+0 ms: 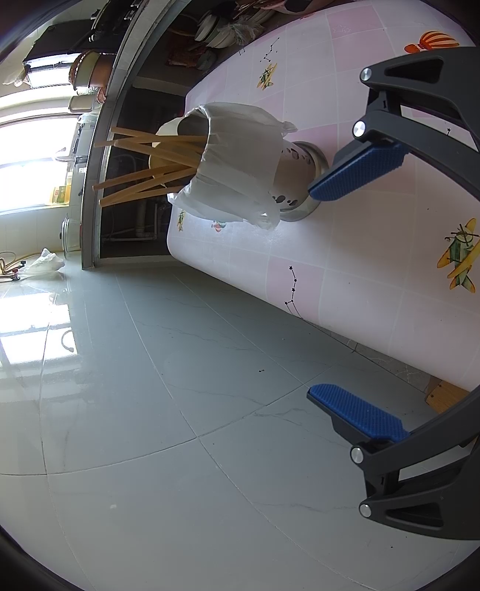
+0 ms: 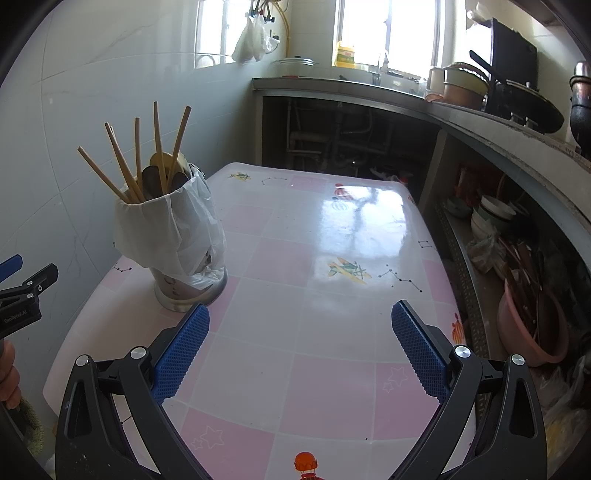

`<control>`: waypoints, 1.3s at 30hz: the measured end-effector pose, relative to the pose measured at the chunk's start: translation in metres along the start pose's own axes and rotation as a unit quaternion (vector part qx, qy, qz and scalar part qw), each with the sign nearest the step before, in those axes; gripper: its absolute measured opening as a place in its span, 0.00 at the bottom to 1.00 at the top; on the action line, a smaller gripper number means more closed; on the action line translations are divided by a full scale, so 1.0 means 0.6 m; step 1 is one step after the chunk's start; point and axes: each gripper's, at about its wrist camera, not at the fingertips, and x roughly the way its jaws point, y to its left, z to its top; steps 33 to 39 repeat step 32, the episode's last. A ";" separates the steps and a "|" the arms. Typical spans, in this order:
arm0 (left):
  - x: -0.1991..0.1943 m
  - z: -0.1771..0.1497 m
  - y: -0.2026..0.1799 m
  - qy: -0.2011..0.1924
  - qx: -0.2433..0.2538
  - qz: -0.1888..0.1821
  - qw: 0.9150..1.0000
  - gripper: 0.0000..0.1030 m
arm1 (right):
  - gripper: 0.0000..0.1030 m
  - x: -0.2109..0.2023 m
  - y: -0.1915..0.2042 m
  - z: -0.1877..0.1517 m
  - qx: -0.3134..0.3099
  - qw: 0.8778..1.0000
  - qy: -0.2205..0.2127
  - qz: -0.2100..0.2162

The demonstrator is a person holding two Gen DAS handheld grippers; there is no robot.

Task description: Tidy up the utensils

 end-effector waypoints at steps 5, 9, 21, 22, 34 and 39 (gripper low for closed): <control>-0.001 0.000 -0.001 -0.001 0.000 0.000 1.000 0.95 | 0.92 0.000 0.002 0.001 0.000 1.000 0.000 0.000; 0.000 0.000 -0.001 0.000 0.000 0.000 1.000 0.95 | 0.92 0.000 0.001 0.000 0.000 1.000 0.000 0.000; 0.000 0.001 -0.001 0.000 0.001 0.000 1.000 0.95 | 0.92 -0.001 0.003 0.001 0.001 1.000 -0.001 0.000; 0.000 0.001 -0.002 0.000 0.001 0.000 1.000 0.95 | 0.92 -0.001 0.003 0.001 0.001 1.000 -0.001 0.000; -0.001 0.002 -0.001 0.001 0.002 -0.003 1.000 0.95 | 0.92 0.001 0.010 0.007 0.002 1.000 -0.001 0.002; -0.001 0.002 -0.001 0.001 0.002 -0.003 1.000 0.95 | 0.92 0.001 0.010 0.007 0.002 1.000 -0.001 0.002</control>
